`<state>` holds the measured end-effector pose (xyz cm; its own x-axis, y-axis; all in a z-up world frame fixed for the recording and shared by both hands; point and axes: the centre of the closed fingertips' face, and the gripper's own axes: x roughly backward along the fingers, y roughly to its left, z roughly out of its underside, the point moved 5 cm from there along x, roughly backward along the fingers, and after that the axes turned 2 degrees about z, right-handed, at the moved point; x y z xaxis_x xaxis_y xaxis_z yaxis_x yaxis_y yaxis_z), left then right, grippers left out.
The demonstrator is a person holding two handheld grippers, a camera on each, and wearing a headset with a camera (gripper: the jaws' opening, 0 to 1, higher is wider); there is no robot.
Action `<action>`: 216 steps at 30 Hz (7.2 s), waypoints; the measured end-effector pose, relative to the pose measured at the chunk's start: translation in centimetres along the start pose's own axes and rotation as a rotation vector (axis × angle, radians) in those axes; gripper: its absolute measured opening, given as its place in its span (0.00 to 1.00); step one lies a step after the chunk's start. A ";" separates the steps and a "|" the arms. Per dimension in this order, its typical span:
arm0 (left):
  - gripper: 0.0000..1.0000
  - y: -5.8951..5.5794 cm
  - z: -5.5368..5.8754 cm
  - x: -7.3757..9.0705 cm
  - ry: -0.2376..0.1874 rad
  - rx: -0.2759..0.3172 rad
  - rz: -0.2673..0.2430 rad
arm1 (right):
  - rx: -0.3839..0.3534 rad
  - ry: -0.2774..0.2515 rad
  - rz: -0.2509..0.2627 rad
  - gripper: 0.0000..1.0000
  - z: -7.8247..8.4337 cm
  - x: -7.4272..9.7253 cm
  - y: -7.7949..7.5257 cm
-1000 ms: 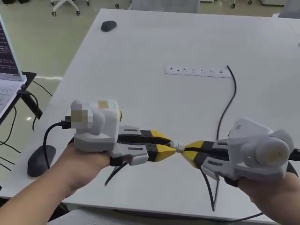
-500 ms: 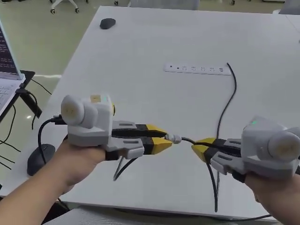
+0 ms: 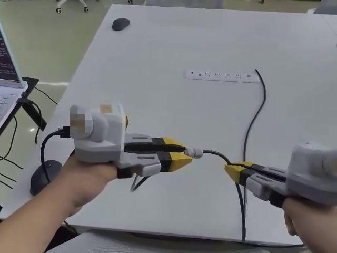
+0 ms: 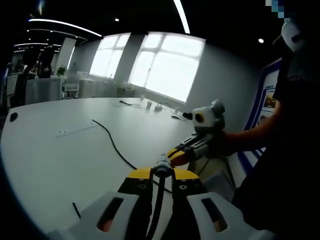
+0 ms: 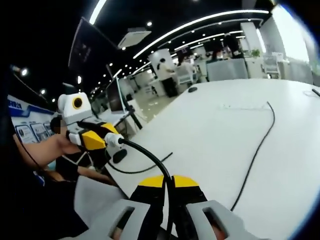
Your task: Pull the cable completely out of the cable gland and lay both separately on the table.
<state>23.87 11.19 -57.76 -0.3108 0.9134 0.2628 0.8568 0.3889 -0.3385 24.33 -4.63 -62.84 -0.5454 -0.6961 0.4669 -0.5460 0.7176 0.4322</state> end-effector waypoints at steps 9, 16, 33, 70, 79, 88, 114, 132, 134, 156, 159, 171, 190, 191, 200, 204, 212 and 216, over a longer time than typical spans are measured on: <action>0.13 0.0 0.5 -0.3 0.023 -0.005 -0.003 | -0.130 -0.008 -0.008 0.00 1.0 -0.2 -0.6; 0.13 0.4 0.4 -0.4 0.039 -0.012 -0.014 | -0.031 -0.011 -0.021 0.00 0.3 0.3 -0.6; 0.14 0.6 0.2 -1.4 0.076 -0.043 -0.028 | 0.747 0.232 -0.060 0.15 -5.1 -1.2 5.3; 0.14 1.4 0.3 -1.8 0.078 -0.050 -0.031 | 0.557 0.199 0.018 0.00 -3.7 -1.2 2.2; 0.14 1.6 0.2 -1.8 0.073 -0.040 -0.037 | 0.444 0.185 0.067 0.00 -3.3 -0.7 -0.2; 0.14 1.6 0.2 -2.1 0.068 -0.033 -0.030 | 0.344 0.193 0.123 0.00 -2.3 -0.6 -2.2; 0.13 1.7 0.0 -1.9 0.048 -0.011 -0.007 | 0.299 0.141 0.007 0.00 -3.1 -0.2 -0.6; 0.13 0.8 0.5 -1.8 0.082 -0.008 0.041 | 0.620 0.163 -0.221 0.00 -3.4 -2.0 3.8; 0.14 0.9 0.4 -1.9 0.077 0.003 0.039 | 0.628 0.164 -0.214 0.00 -3.3 -2.0 3.9; 0.13 1.4 -0.3 -2.5 0.033 -0.015 0.028 | 0.508 0.136 -0.198 0.00 -3.7 -1.6 3.7; 0.13 1.4 -0.4 -2.4 0.031 -0.019 0.025 | 0.499 0.125 -0.198 0.00 -3.8 -1.6 3.8; 0.14 0.9 -0.7 -2.2 0.015 -0.026 0.043 | 0.568 0.120 -0.210 0.00 -3.9 -0.9 4.4; 0.15 0.7 -0.6 -2.2 -0.015 -0.072 0.057 | 0.632 0.096 -0.255 0.00 -4.1 -0.4 4.9; 0.15 0.7 -0.6 -2.2 -0.012 -0.068 0.063 | 0.641 0.097 -0.263 0.00 -4.0 -0.3 5.0; 0.16 0.3 -0.7 -2.0 -0.022 -0.096 0.098 | 0.677 0.088 -0.306 0.00 -4.2 0.0 5.4; 0.16 0.1 -0.6 -1.7 -0.024 -0.107 0.109 | 0.683 0.089 -0.333 0.00 -4.2 0.1 5.6; 0.15 -0.6 -0.5 -1.3 -0.029 -0.076 0.166 | 0.640 0.125 -0.405 0.00 -3.9 0.0 5.8; 0.14 -0.2 -0.4 -1.4 -0.024 -0.069 0.139 | 0.636 0.124 -0.378 0.00 -3.9 -0.4 5.6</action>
<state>24.28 9.73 -57.73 -0.1963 0.9608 0.1959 0.9181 0.2503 -0.3073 23.98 -0.31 -57.58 -0.1923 -0.8589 0.4746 -0.9648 0.2538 0.0684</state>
